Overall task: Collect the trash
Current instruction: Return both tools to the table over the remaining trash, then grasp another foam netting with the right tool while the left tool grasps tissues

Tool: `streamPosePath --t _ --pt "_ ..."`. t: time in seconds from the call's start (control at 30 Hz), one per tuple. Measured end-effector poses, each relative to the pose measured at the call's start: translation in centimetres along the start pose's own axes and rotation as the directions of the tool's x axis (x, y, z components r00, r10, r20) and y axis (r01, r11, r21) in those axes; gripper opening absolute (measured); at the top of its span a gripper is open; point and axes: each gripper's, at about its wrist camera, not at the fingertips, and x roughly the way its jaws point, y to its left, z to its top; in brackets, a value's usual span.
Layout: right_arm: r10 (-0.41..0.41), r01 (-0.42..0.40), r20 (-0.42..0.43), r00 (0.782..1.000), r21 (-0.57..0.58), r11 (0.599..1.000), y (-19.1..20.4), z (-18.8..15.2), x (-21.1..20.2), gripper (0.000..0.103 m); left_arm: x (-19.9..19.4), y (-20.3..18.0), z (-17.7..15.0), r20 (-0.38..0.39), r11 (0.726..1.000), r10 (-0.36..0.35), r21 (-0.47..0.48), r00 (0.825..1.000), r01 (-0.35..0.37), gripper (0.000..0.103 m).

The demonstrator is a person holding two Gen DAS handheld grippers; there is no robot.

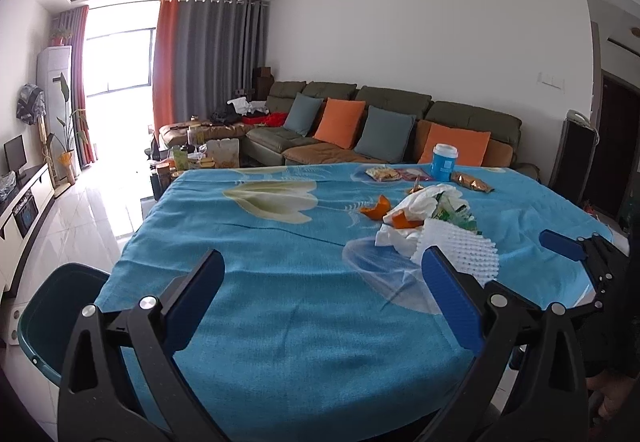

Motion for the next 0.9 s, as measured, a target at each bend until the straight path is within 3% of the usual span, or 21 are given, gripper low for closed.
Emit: streamPosePath --t 0.33,0.57,0.67,0.9 --pt "0.014 -0.015 -0.097 0.995 -0.009 1.0 0.0 -0.1 3.8 0.074 2.9 0.5 -0.2 -0.066 1.0 -0.009 0.003 0.998 0.009 0.097" --pt "0.04 -0.042 -0.149 0.988 -0.014 0.999 0.1 -0.6 5.5 0.052 5.6 -0.2 -0.2 -0.1 0.999 -0.023 0.026 0.995 0.026 0.097" --pt "0.053 -0.056 -0.167 0.985 -0.011 0.998 0.0 -0.7 5.9 0.037 6.6 -0.5 0.0 -0.107 0.999 -0.028 0.031 0.994 0.032 0.097" --pt "0.102 -0.097 -0.149 0.984 0.039 0.994 -1.0 -0.6 5.5 0.011 8.7 -1.3 0.7 -0.118 0.997 -0.052 0.045 0.992 0.058 0.097"
